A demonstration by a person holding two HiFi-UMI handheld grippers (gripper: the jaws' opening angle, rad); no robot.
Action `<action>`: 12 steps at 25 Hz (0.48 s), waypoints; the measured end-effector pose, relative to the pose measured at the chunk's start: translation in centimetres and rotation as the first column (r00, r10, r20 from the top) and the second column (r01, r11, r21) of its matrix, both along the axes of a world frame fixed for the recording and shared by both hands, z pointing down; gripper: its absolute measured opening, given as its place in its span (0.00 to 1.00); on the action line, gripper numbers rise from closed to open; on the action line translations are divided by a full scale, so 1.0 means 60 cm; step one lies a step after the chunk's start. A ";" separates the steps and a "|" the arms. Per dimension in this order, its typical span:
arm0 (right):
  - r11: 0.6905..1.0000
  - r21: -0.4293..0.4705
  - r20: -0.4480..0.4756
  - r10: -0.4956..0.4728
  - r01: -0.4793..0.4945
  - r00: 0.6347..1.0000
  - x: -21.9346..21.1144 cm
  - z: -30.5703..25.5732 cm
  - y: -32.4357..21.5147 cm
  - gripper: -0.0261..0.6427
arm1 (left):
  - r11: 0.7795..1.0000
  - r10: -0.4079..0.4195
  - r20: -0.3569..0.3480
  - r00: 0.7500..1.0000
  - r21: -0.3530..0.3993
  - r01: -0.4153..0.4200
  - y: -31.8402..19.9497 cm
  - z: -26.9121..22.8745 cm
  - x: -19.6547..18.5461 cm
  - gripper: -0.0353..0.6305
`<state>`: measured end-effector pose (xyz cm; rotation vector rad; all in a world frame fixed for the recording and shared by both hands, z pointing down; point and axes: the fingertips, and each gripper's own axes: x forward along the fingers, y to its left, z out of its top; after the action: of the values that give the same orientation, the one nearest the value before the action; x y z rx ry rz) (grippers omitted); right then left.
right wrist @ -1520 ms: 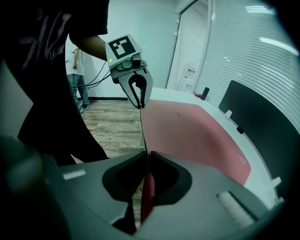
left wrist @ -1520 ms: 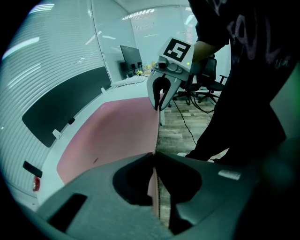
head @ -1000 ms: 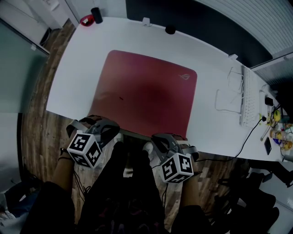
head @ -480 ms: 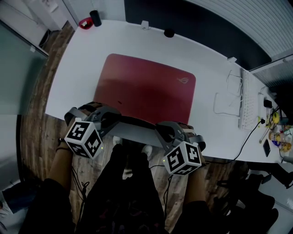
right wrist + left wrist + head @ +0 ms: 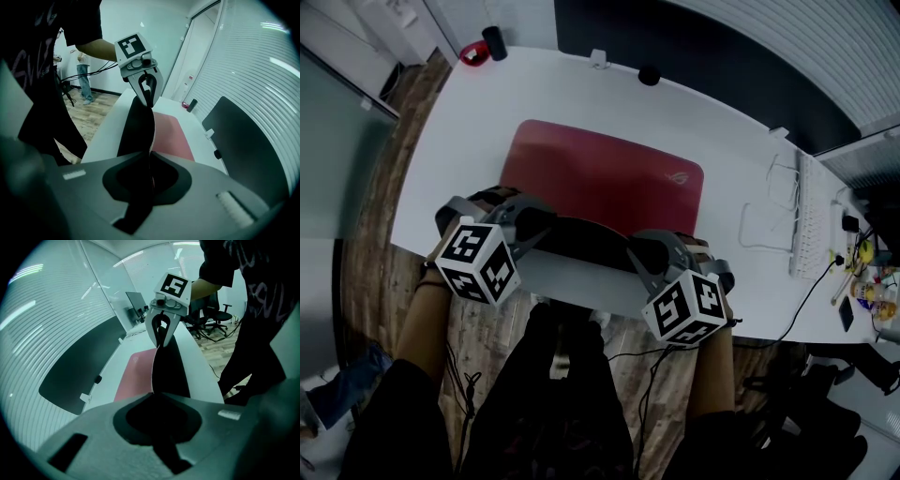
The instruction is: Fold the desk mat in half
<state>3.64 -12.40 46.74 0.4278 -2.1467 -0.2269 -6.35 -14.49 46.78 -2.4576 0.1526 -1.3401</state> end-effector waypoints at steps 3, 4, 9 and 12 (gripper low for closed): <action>1.000 0.011 -0.009 -0.004 0.004 1.000 0.005 0.001 -0.031 0.09 | 1.000 0.005 0.008 1.000 0.011 -0.005 -0.030 0.001 0.005 0.09; 1.000 0.014 -0.011 -0.005 0.005 1.000 0.006 0.002 -0.042 0.09 | 1.000 0.006 0.010 1.000 0.013 -0.006 -0.042 0.003 0.006 0.09; 1.000 0.012 -0.014 0.002 -0.002 1.000 0.014 0.007 -0.090 0.09 | 1.000 0.016 0.010 1.000 0.024 -0.017 -0.093 0.009 0.015 0.09; 1.000 0.022 -0.027 0.001 -0.001 1.000 0.018 0.013 -0.122 0.09 | 0.999 0.018 0.012 1.000 0.030 -0.019 -0.125 0.015 0.019 0.09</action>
<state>4.74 -19.69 47.50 0.4361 -2.1194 -0.2546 -5.18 -21.97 47.69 -2.4198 0.1461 -1.3349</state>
